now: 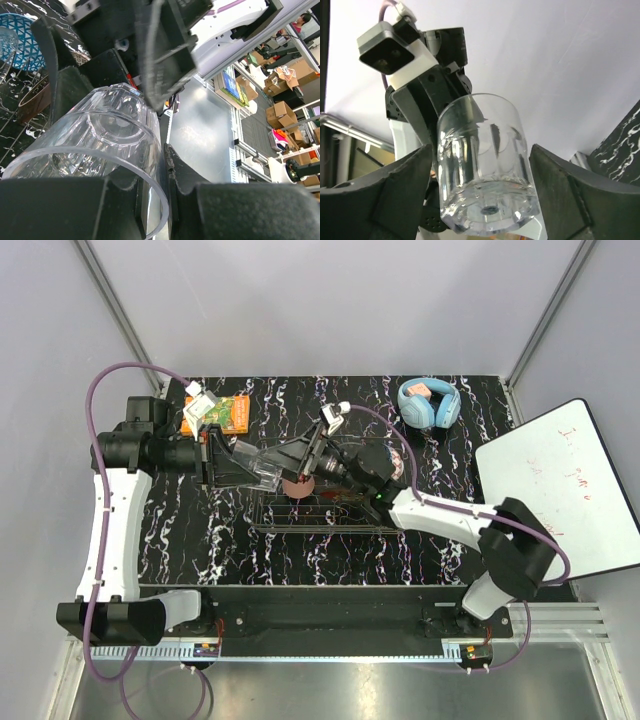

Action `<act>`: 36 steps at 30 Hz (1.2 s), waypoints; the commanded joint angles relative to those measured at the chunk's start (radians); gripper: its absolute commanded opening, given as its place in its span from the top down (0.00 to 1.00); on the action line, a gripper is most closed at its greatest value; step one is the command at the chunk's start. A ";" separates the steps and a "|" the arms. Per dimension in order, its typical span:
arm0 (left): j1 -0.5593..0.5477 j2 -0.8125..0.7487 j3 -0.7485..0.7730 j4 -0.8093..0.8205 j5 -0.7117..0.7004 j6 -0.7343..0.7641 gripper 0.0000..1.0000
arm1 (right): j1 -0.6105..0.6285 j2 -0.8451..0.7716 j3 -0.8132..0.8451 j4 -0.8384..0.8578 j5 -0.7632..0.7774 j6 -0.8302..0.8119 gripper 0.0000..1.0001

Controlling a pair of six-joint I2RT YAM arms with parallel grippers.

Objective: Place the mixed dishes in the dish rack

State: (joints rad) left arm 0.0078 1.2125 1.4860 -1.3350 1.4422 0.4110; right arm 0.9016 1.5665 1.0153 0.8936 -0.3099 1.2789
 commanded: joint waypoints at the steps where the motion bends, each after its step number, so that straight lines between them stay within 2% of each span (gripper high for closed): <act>1: -0.002 -0.004 0.020 0.028 0.244 0.017 1.00 | -0.007 0.052 0.031 0.186 -0.081 0.140 0.20; 10: -0.002 0.012 0.031 0.031 0.242 0.025 1.00 | -0.006 0.015 0.008 0.136 -0.089 0.117 0.20; 15: -0.003 0.021 0.008 0.057 0.239 0.040 1.00 | -0.007 0.018 0.002 0.152 -0.106 0.168 0.36; 16: -0.002 0.024 0.002 0.065 0.238 0.045 1.00 | -0.006 0.018 -0.010 0.163 -0.106 0.180 0.36; 32: -0.005 0.056 -0.030 0.068 0.221 0.101 1.00 | -0.004 -0.026 -0.086 0.231 -0.078 0.215 0.09; 36: 0.000 0.056 -0.035 0.066 0.216 0.103 1.00 | -0.003 -0.029 -0.078 0.217 -0.083 0.197 0.12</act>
State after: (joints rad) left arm -0.0021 1.2694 1.4612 -1.3407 1.4910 0.4633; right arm 0.8864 1.5944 0.9268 1.0271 -0.3424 1.4597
